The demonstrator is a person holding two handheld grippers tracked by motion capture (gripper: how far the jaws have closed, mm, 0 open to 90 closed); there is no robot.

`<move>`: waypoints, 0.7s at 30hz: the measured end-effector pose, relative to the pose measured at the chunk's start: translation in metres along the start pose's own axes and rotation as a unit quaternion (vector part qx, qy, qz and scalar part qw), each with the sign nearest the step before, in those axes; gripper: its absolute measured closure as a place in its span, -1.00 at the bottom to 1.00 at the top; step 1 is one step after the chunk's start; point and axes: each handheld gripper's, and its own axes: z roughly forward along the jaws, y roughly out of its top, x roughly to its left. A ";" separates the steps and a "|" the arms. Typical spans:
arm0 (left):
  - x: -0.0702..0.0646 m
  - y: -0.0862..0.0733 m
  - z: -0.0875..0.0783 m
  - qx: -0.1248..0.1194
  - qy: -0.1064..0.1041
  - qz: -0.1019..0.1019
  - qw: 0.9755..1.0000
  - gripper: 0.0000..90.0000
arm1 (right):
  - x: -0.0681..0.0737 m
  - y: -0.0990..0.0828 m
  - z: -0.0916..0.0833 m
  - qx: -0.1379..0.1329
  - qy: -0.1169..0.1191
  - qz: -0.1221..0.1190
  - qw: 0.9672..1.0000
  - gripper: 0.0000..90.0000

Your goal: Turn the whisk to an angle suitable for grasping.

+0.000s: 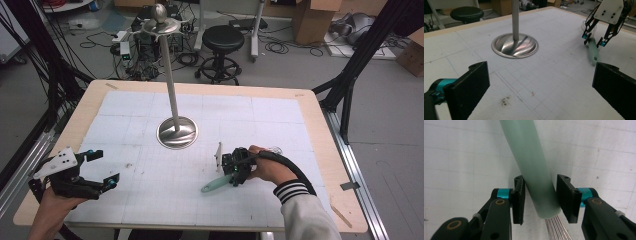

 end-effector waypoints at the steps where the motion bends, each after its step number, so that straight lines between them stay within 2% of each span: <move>1: 0.000 0.000 0.000 0.000 0.000 0.000 1.000 -0.96 | 0.000 0.000 0.000 0.000 0.003 0.002 1.000 0.36; 8: 0.001 0.000 -0.001 -0.001 0.002 -0.001 1.000 -0.96 | 0.002 0.002 -0.001 0.004 0.007 -0.009 1.000 0.53; 14: 0.001 0.000 -0.001 -0.001 0.003 -0.001 1.000 -0.96 | 0.001 0.002 -0.002 0.008 0.011 0.004 1.000 0.54; 16: 0.001 0.000 -0.001 -0.001 0.003 -0.001 1.000 -0.96 | 0.000 0.001 -0.002 0.004 0.012 0.002 1.000 0.54; 21: 0.001 0.000 -0.001 -0.001 0.003 -0.001 1.000 -0.96 | 0.000 0.000 -0.008 -0.009 0.014 0.015 1.000 0.54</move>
